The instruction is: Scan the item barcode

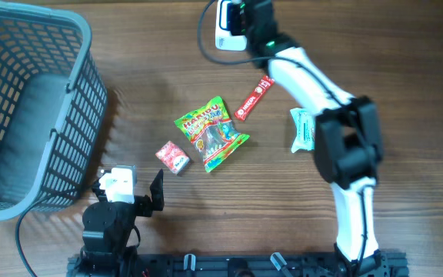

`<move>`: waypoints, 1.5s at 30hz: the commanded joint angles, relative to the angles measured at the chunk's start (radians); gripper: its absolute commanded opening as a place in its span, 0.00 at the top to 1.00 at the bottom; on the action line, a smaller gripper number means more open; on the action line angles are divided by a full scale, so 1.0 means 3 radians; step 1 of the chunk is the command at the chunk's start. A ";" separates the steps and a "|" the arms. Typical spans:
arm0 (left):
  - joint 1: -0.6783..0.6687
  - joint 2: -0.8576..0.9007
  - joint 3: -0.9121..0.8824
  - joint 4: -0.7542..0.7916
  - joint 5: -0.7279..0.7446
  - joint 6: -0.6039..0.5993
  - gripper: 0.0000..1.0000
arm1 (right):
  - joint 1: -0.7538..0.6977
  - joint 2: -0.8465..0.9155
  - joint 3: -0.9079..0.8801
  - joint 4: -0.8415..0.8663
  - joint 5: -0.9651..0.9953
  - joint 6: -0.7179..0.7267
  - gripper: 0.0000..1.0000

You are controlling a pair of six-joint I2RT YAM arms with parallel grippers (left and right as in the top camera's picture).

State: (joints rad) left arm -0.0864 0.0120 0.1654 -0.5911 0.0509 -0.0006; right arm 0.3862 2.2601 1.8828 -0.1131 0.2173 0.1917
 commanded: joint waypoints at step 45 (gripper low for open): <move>0.0018 -0.0018 -0.0037 0.0013 -0.0010 0.0052 0.00 | -0.3690 -0.1291 0.0366 -0.2564 -0.1778 0.0781 0.00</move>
State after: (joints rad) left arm -0.0864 0.0120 0.1650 -0.5915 0.0509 -0.0006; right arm -0.8074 2.0789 1.9327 -0.8608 -0.1837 0.3790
